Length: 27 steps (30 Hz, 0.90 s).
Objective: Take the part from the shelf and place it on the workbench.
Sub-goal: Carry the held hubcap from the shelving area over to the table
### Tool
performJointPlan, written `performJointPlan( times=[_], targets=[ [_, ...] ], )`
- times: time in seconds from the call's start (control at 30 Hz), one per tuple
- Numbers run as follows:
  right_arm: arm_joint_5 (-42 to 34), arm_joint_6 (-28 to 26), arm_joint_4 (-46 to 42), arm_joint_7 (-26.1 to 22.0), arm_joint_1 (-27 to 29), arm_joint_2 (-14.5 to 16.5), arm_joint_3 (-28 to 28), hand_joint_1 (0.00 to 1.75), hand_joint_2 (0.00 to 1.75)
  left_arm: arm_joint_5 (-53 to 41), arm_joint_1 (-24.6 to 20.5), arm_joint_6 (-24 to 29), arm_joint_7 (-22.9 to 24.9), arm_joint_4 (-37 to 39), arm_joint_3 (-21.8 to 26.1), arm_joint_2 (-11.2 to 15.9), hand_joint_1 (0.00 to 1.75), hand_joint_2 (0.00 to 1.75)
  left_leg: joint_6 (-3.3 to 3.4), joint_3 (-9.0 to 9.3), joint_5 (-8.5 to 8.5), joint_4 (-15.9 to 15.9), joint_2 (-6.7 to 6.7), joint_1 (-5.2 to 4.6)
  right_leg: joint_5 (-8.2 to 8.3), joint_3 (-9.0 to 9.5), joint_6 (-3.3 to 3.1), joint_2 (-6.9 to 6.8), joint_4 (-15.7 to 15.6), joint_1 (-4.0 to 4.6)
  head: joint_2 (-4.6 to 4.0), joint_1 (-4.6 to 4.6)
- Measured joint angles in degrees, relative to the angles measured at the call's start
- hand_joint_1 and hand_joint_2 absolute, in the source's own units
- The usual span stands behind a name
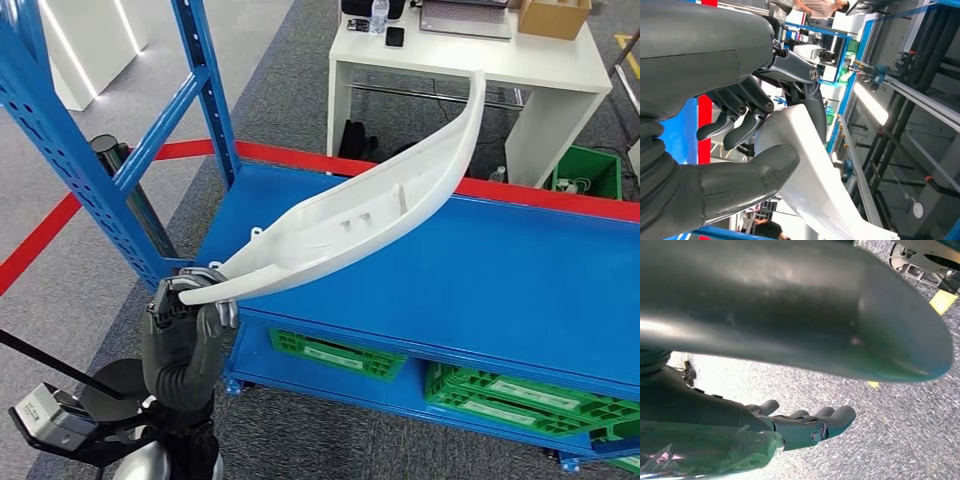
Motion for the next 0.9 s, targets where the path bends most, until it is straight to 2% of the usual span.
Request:
performJointPlan(
  times=[0.03, 0.07, 0.13, 0.17, 0.2, 0.23, 0.3, 0.33, 0.37, 0.4, 0.47, 0.5, 0.53, 0.6, 0.63, 0.67, 0.7, 0.73, 0.77, 0.83, 0.87, 0.9],
  targets=[
    [0.0, -0.1, 0.0, 0.0, 0.0, 0.0, 0.0, 0.0, 0.0, 0.0, 0.0, 0.0, 0.0, 0.0, 0.0, 0.0, 1.75, 1.75, 0.2, -0.02, 0.23, -0.2, 0.07, 0.16, -1.28, -0.69, 0.0, -0.03, 1.6, 0.06, 0.0, 0.15],
    [0.0, -0.1, 0.0, 0.0, 0.0, 0.0, 0.0, 0.0, 0.0, -0.1, -0.1, 0.0, 0.1, 0.0, 0.0, 0.0, 1.75, 1.75, 0.35, -0.08, 0.4, -0.4, 0.15, 0.3, -3.28, -1.96, -0.04, -0.07, 4.6, 0.11, 0.0, 0.33],
    [0.0, -0.2, 0.0, 0.0, 0.0, 0.0, 0.0, 0.0, 0.0, -0.1, -0.1, 0.0, 0.1, 0.1, 0.0, 0.0, 1.75, 1.75, 0.41, -0.36, 0.52, -0.4, 0.25, 0.28, -7.7, -5.37, -0.1, -0.07, 13.0, 0.24, 0.0, 0.64],
    [0.1, -0.2, 0.0, 0.0, 0.1, 0.0, -0.1, 0.0, 0.0, -0.1, -0.1, 0.0, 0.2, 0.2, 0.0, 0.0, 1.75, 1.75, 0.35, -0.49, 0.61, -0.4, 0.3, 0.26, -8.83, -6.59, -0.1, -0.07, 16.1, 0.26, 0.0, 0.67],
    [0.1, -0.2, 0.0, 0.0, 0.1, 0.0, -0.1, 0.0, 0.0, -0.1, -0.1, 0.0, 0.2, 0.3, 0.0, 0.0, 1.75, 1.75, 0.24, -0.61, 0.71, -0.4, 0.33, 0.28, -8.74, -6.75, -0.12, -0.08, 17.1, 0.27, 0.0, 0.68],
    [0.1, -0.2, 0.0, 0.0, 0.1, 0.0, -0.1, 0.0, 0.0, -0.1, -0.1, 0.0, 0.2, 0.4, 0.0, 0.0, 1.75, 1.75, 0.07, -0.69, 0.82, -0.4, 0.33, 0.33, -7.54, -5.67, -0.14, -0.09, 15.5, 0.24, 0.0, 0.7],
    [0.2, -0.2, 0.0, 0.0, 0.0, 0.0, -0.1, 0.0, 0.0, -0.1, -0.1, -0.1, 0.2, 0.5, 0.0, 0.0, 1.75, 1.75, -0.44, -0.8, 1.02, -0.3, 0.31, 0.46, -4.22, -0.91, -0.06, -0.09, 7.2, 0.16, 0.0, 0.73],
    [0.3, -0.2, 0.0, 0.0, -0.1, 0.0, -0.1, 0.0, 0.0, -0.1, -0.2, -0.1, 0.2, 0.5, 0.0, 0.0, 1.75, 1.75, -0.79, -0.86, 1.14, -0.2, 0.28, 0.45, -2.97, 1.1, -0.2, 0.04, 3.7, 0.21, 0.0, 0.72],
    [0.3, -0.3, 0.0, 0.0, -0.2, 0.1, -0.1, 0.0, 0.0, -0.1, -0.3, -0.1, 0.3, 0.5, 0.0, 0.0, 1.75, 1.75, -1.17, -0.93, 1.29, -0.1, 0.24, 0.4, -2.4, 2.28, -0.43, 0.17, 1.5, 0.27, 0.0, 0.7],
    [0.3, -0.3, 0.0, -0.1, -0.3, 0.1, -0.1, 0.0, 0.0, -0.1, -0.3, -0.1, 0.3, 0.5, 0.0, 0.0, 1.75, 1.75, -1.56, -1.05, 1.49, 0.0, 0.21, 0.34, -2.38, 2.51, -0.82, 0.34, 0.9, 0.4, 0.0, 0.66],
    [0.3, -0.3, 0.0, -0.1, -0.3, 0.1, -0.1, 0.0, 0.0, -0.1, -0.4, -0.2, 0.3, 0.5, -0.1, 0.0, 1.75, 1.75, -2.26, -1.36, 1.87, 0.2, 0.15, 0.46, -2.01, 1.78, -1.89, 0.46, 1.2, 0.53, 0.0, 0.6],
    [0.3, -0.3, 0.0, -0.1, -0.3, 0.1, -0.1, 0.0, 0.0, -0.1, -0.5, -0.2, 0.3, 0.5, -0.1, 0.0, 1.75, 1.75, -2.59, -1.7, 1.5, 0.4, 0.15, 0.57, -1.75, 1.41, -2.46, 0.42, 1.3, 0.55, 0.0, 0.55],
    [0.4, -0.3, 0.0, -0.1, -0.3, 0.1, -0.1, 0.0, 0.0, -0.2, -0.5, -0.2, 0.3, 0.5, -0.1, 0.0, 1.75, 1.75, -2.88, -2.35, 0.31, 1.5, 0.16, 0.66, -1.38, 0.95, -2.99, 0.33, 1.2, 0.55, 0.0, 0.47],
    [0.4, -0.3, 0.0, -0.1, -0.4, 0.1, -0.1, 0.0, 0.0, -0.2, -0.6, -0.2, 0.3, 0.5, -0.1, 0.0, 1.75, 1.75, -3.35, -4.82, -4.32, 7.4, 0.22, 0.75, -0.49, -0.16, -3.75, 0.17, 1.2, 0.65, 0.0, 0.22],
    [0.4, -0.3, 0.0, -0.1, -0.5, 0.1, -0.2, 0.0, 0.0, -0.3, -0.6, -0.1, 0.3, 0.5, -0.1, 0.0, 1.75, 1.75, -3.5, -6.3, -6.8, 11.5, 0.22, 0.76, -0.03, -0.8, -3.91, 0.1, 1.2, 0.77, 0.0, 0.14],
    [0.4, -0.3, 0.0, -0.1, -0.4, 0.1, -0.2, 0.0, 0.0, -0.3, -0.7, -0.1, 0.3, 0.6, -0.1, 0.1, 1.75, 1.75, -3.55, -7.33, -8.46, 15.0, 0.23, 0.77, 0.42, -1.43, -3.96, 0.05, 1.3, 0.91, 0.0, 0.1],
    [0.4, -0.3, 0.0, -0.1, -0.4, 0.1, -0.2, 0.0, 0.0, -0.3, -0.7, -0.1, 0.3, 0.6, -0.1, 0.1, 1.75, 1.75, -3.5, -7.5, -8.99, 16.8, 0.23, 0.77, 0.86, -2.02, -3.97, 0.0, 1.3, 1.04, 0.0, 0.1],
    [0.4, -0.3, 0.0, -0.1, -0.4, 0.1, -0.2, 0.0, 0.0, -0.3, -0.7, -0.1, 0.3, 0.6, -0.1, 0.2, 1.75, 1.75, -3.36, -6.57, -8.44, 16.5, 0.23, 0.76, 1.3, -2.56, -3.94, -0.01, 1.3, 1.17, 0.0, 0.1],
    [0.5, -0.2, 0.0, -0.1, -0.4, 0.1, -0.2, 0.0, 0.0, -0.3, -0.7, -0.1, 0.3, 0.6, -0.1, 0.2, 1.75, 1.75, -3.14, -4.48, -7.12, 13.9, 0.23, 0.75, 1.75, -3.06, -3.89, 0.0, 1.3, 1.28, 0.0, 0.1],
    [0.5, -0.2, 0.0, -0.1, -0.5, 0.1, -0.2, 0.0, 0.0, -0.3, -0.9, -0.1, 0.3, 0.6, -0.2, 0.2, 1.75, 1.75, -2.56, 1.47, -4.95, 5.5, 0.23, 0.63, 2.59, -3.8, -3.64, 0.07, 1.3, 1.45, 0.01, 0.07],
    [0.5, -0.2, 0.0, -0.1, -0.5, 0.1, -0.2, 0.0, 0.0, -0.3, -1.1, -0.1, 0.3, 0.6, -0.2, 0.2, 1.75, 1.75, -2.28, 3.64, -4.47, 2.2, 0.22, 0.51, 3.03, -4.01, -3.4, 0.1, 1.3, 1.51, 0.01, 0.1],
    [0.5, -0.2, 0.0, -0.1, -0.6, 0.1, -0.2, 0.0, 0.0, -0.3, -1.2, -0.1, 0.3, 0.6, -0.3, 0.2, 1.75, 1.75, -2.04, 4.82, -4.42, 0.2, 0.2, 0.34, 3.45, -4.14, -3.09, 0.12, 1.2, 1.5, 0.01, 0.0]
  ],
)
